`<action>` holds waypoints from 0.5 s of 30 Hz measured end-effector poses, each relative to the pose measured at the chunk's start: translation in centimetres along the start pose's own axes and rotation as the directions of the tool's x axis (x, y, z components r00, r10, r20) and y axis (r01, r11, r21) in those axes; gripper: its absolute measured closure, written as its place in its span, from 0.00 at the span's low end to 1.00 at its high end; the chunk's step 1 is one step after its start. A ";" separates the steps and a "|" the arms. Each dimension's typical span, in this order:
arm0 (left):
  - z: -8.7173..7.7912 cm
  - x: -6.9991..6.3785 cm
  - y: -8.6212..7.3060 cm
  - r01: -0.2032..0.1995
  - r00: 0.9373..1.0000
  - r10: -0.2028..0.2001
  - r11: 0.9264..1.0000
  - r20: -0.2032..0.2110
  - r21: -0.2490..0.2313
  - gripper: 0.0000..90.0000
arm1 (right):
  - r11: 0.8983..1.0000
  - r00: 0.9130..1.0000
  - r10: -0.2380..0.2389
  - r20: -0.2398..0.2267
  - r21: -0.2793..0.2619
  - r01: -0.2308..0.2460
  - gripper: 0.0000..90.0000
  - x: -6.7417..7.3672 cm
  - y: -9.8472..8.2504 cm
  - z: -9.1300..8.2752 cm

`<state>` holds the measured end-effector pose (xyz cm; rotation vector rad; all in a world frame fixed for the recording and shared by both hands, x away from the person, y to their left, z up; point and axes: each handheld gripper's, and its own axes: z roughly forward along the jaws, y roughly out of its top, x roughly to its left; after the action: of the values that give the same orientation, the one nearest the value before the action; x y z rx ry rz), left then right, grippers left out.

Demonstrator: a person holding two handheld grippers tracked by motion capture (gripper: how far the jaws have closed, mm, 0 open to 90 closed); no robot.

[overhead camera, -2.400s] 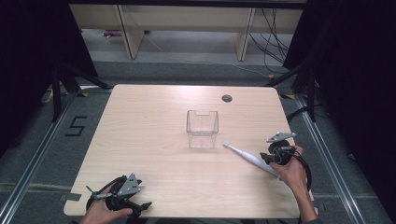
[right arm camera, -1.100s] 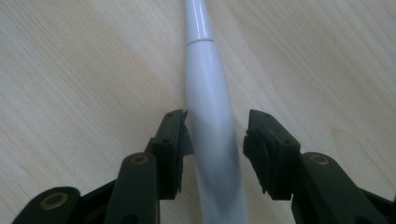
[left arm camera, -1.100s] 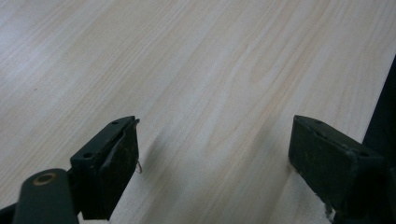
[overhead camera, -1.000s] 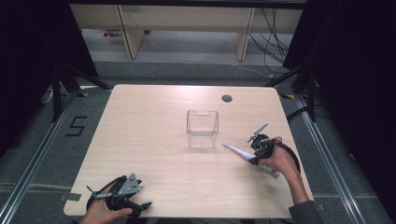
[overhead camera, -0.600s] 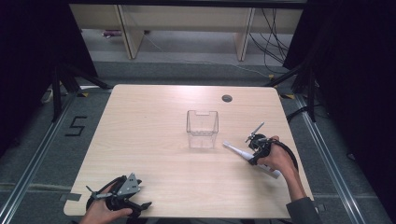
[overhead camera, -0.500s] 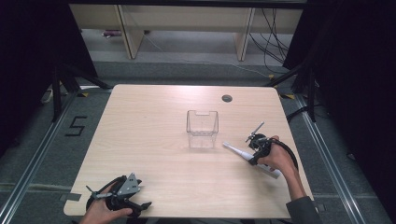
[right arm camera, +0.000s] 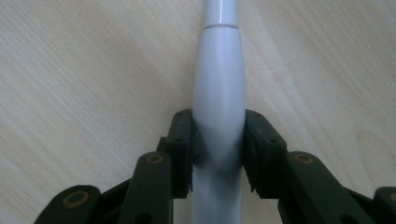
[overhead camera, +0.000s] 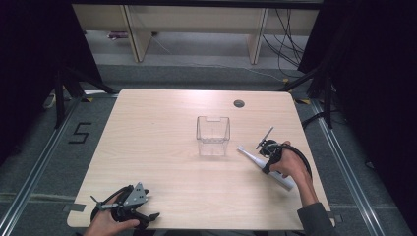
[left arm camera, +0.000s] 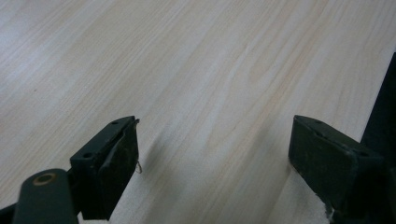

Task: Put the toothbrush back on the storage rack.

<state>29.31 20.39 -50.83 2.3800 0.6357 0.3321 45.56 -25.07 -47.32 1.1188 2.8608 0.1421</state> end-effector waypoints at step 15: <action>-0.1 0.0 0.0 -0.006 1.000 0.006 1.000 0.002 0.000 0.17 | 0.999 1.000 0.025 0.000 0.023 -0.025 0.74 0.2 0.4 -0.1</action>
<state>29.30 20.41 -50.75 2.3824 0.6283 0.3319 45.68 -24.68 -47.21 1.1597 2.8567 0.1109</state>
